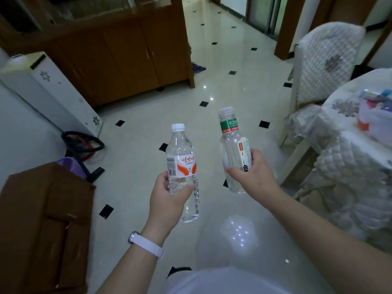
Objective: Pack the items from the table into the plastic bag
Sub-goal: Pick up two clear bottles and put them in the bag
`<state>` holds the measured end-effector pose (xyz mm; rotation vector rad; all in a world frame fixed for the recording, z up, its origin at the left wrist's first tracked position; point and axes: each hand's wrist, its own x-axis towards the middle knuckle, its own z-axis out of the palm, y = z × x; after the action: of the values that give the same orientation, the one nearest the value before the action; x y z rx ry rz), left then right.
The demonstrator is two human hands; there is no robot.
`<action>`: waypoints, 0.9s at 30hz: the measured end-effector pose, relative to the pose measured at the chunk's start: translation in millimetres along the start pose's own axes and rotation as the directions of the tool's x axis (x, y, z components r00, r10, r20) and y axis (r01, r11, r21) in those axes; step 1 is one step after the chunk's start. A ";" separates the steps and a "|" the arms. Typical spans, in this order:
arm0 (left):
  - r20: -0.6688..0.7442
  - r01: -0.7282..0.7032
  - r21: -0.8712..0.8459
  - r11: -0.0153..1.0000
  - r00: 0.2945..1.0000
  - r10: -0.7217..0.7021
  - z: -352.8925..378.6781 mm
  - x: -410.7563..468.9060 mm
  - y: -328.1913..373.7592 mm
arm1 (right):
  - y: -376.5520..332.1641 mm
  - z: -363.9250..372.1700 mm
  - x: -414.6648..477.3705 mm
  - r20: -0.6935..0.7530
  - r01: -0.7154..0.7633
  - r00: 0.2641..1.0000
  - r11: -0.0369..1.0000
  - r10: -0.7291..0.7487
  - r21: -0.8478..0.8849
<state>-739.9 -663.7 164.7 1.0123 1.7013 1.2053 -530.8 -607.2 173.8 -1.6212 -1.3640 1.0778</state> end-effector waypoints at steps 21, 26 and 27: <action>0.570 -0.047 -0.058 0.997 0.819 0.072 167.4 413.7 95.8 | -56.5 -1.5 311.9 -0.517 -0.261 0.832 0.964 0.201 -0.045; 0.719 -0.039 -0.016 0.999 0.694 0.038 235.3 444.0 102.3 | -37.4 -28.5 333.1 -0.639 -0.396 0.705 0.918 0.308 0.005; 0.746 -0.035 0.010 0.999 0.666 0.016 249.7 447.2 101.2 | -30.9 -35.3 335.9 -0.660 -0.415 0.672 0.909 0.336 0.040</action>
<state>-654.8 -149.4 135.5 1.3154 1.0316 0.6171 -482.4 -271.5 169.8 -2.1595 -0.6298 0.5297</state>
